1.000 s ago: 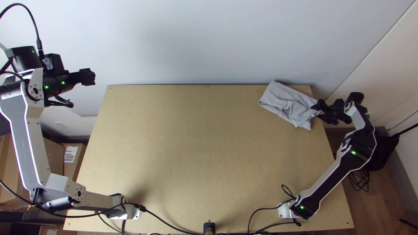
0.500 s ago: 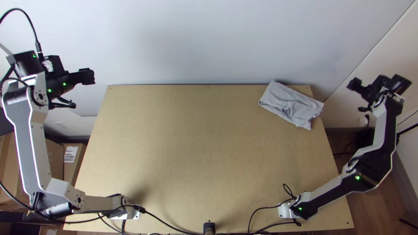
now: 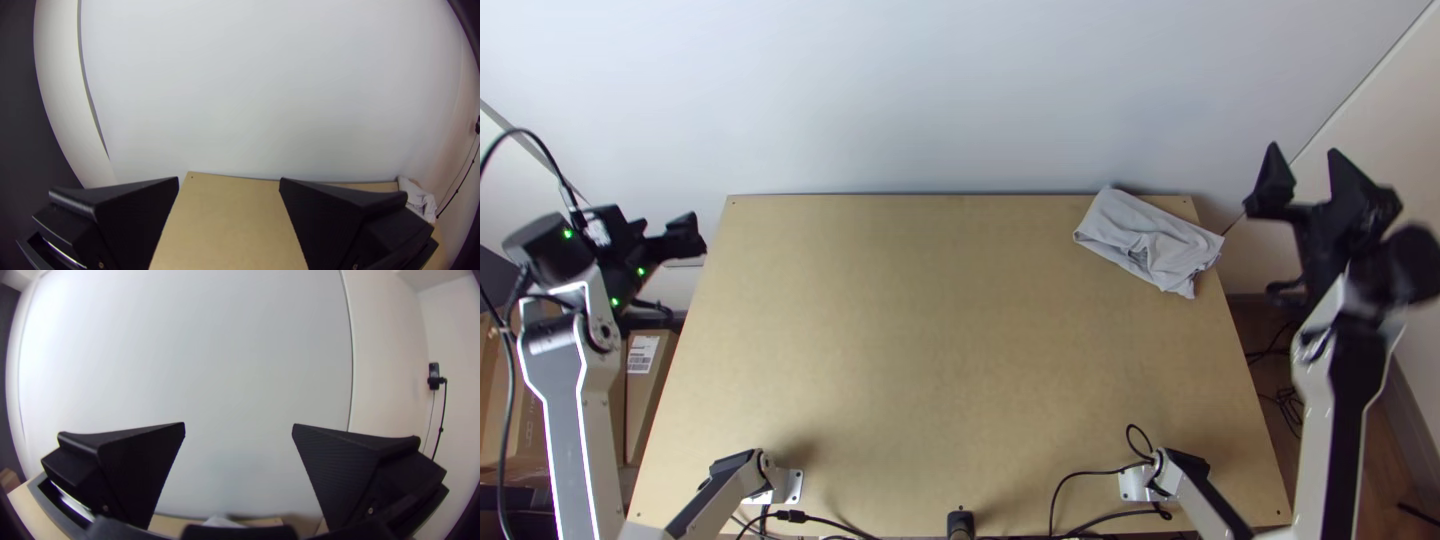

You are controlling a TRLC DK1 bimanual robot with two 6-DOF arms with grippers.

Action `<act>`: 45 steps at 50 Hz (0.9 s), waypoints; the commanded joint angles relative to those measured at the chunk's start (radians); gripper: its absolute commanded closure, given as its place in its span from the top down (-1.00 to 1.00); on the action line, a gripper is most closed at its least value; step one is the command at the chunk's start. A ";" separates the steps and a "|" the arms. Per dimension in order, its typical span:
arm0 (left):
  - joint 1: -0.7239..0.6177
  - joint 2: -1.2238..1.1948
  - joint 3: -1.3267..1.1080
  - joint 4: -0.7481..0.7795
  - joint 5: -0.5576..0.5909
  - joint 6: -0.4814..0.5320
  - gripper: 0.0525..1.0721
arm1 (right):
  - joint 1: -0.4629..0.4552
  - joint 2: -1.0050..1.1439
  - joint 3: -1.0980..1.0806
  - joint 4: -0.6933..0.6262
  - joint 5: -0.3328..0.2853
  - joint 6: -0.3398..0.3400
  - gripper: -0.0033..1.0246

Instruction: Fold the t-shirt

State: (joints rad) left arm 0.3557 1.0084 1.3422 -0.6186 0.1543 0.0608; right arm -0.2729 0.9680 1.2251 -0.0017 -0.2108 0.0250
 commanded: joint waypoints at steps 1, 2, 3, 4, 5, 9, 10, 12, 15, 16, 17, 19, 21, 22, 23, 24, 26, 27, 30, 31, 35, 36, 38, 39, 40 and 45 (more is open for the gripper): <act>0.003 -0.128 -0.143 0.074 0.016 -0.018 0.90 | 0.061 -0.244 -0.234 0.181 0.016 -0.004 0.92; 0.002 -0.160 -0.175 0.105 0.016 -0.029 0.90 | 0.075 -0.278 -0.277 0.216 0.016 -0.011 0.92; 0.002 -0.189 -0.209 0.131 0.016 -0.035 0.90 | 0.084 -0.310 -0.315 0.244 0.016 -0.027 0.92; 0.000 -0.215 -0.241 0.154 0.016 -0.038 0.90 | 0.092 -0.338 -0.342 0.253 0.016 -0.031 0.92; 0.000 -0.248 -0.282 0.186 0.014 -0.041 0.90 | 0.098 -0.368 -0.371 0.253 0.016 -0.033 0.92; 0.002 -0.338 -0.383 0.252 0.016 -0.055 0.90 | 0.109 -0.466 -0.463 0.259 0.016 -0.033 0.92; 0.000 -0.352 -0.402 0.257 0.016 -0.055 0.90 | 0.109 -0.488 -0.484 0.259 0.016 -0.033 0.92; 0.002 -0.373 -0.430 0.264 0.016 -0.056 0.90 | 0.109 -0.523 -0.524 0.270 0.016 -0.033 0.92; 0.002 -0.401 -0.479 0.272 0.014 -0.059 0.90 | 0.109 -0.575 -0.578 0.286 0.016 -0.027 0.92; 0.005 -0.409 -0.499 0.281 0.016 -0.062 0.90 | 0.109 -0.592 -0.593 0.293 0.016 -0.017 0.92; 0.006 -0.419 -0.522 0.290 0.016 -0.062 0.90 | 0.107 -0.614 -0.613 0.302 0.017 -0.010 0.92; 0.006 -0.442 -0.564 0.316 0.016 -0.065 0.90 | 0.109 -0.657 -0.656 0.318 0.017 -0.008 0.92; 0.005 -0.473 -0.621 0.349 0.016 -0.065 0.90 | 0.109 -0.703 -0.704 0.342 0.017 -0.007 0.92; 0.002 -0.488 -0.649 0.365 0.016 -0.065 0.90 | 0.107 -0.724 -0.727 0.356 0.019 -0.007 0.92; 0.000 -0.504 -0.680 0.390 0.016 -0.072 0.90 | 0.106 -0.746 -0.751 0.370 0.024 -0.007 0.92; 0.000 -0.521 -0.707 0.418 0.016 -0.084 0.90 | 0.107 -0.767 -0.773 0.379 0.024 -0.007 0.92; 0.000 -0.553 -0.755 0.462 0.016 -0.115 0.90 | 0.107 -0.816 -0.811 0.379 0.024 -0.007 0.92; -0.001 -0.567 -0.776 0.474 0.016 -0.119 0.90 | 0.107 -0.841 -0.828 0.384 0.025 -0.008 0.92; -0.008 -0.599 -0.827 0.496 0.016 -0.122 0.90 | 0.104 -0.910 -0.886 0.404 0.030 -0.008 0.92; -0.009 -0.603 -0.839 0.493 0.016 -0.125 0.90 | 0.106 -0.933 -0.906 0.404 0.030 -0.008 0.92; -0.011 -0.614 -0.877 0.499 0.016 -0.138 0.90 | 0.106 -0.976 -0.975 0.416 0.044 0.044 0.92; -0.011 -0.619 -0.890 0.508 0.014 -0.138 0.90 | 0.104 -0.974 -0.986 0.417 0.051 0.067 0.92; -0.011 -0.628 -0.925 0.548 0.010 -0.139 0.90 | 0.103 -0.976 -1.004 0.417 0.073 0.095 0.92; -0.011 -0.637 -0.942 0.568 0.011 -0.139 0.90 | 0.101 -0.974 -1.015 0.417 0.080 0.098 0.92; -0.012 -0.653 -0.957 0.580 0.011 -0.139 0.90 | 0.100 -0.976 -1.030 0.417 0.083 0.098 0.92; -0.021 -0.720 -1.037 0.648 0.008 -0.138 0.90 | 0.110 -0.976 -1.112 0.419 0.083 0.096 0.92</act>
State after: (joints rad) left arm 0.3412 0.3470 0.3763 -0.0261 0.1646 -0.0532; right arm -0.1711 0.0013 0.1867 0.4030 -0.1410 0.0971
